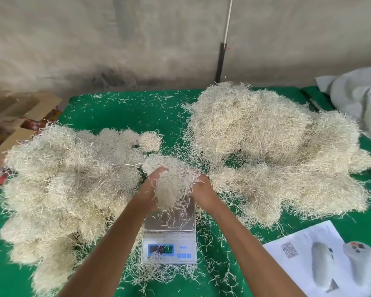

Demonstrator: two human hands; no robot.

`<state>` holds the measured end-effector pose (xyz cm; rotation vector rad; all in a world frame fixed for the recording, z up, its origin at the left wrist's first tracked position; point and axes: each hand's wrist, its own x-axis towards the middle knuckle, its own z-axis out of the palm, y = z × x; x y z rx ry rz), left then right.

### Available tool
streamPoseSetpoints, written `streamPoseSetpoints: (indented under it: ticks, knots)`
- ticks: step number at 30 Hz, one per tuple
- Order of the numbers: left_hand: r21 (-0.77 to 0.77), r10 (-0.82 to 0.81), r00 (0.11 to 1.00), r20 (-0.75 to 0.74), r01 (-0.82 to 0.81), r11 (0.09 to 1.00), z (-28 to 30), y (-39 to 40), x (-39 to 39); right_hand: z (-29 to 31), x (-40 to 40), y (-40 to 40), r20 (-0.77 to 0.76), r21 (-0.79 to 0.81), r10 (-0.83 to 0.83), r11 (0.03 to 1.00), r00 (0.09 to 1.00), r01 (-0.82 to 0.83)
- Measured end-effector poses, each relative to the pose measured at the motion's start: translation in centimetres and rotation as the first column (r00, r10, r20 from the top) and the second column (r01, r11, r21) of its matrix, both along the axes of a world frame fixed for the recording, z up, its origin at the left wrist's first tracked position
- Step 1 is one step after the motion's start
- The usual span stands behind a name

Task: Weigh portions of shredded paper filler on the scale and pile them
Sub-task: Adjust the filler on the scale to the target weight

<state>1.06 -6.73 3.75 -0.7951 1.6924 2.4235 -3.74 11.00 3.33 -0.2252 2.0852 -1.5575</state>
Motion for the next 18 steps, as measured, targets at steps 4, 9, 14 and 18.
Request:
streamPoseSetpoints:
  ticks: [4,9,14,18]
  knots:
    - [-0.42,0.017,0.983,0.183,0.062,0.905,0.1,1.3,-1.9,0.6,0.1,-1.5,-0.06,0.064,0.127,0.99,0.99,-0.123]
    - [-0.489,-0.108,0.991,0.077,0.132,0.862,-0.1,-0.7,0.4,0.0,-0.8,-2.3,-0.112,-0.092,-0.073,0.994,0.991,0.063]
    - [-0.646,0.07,0.977,0.203,0.08,0.759,-3.7,-3.0,2.9,-2.5,-1.0,-1.7,-0.19,0.207,0.212,0.963,0.959,-0.172]
    - [-0.782,0.147,0.973,0.178,0.05,0.621,-7.3,-4.3,5.4,-4.0,-0.9,0.2,-0.204,0.427,0.22,0.897,0.954,-0.115]
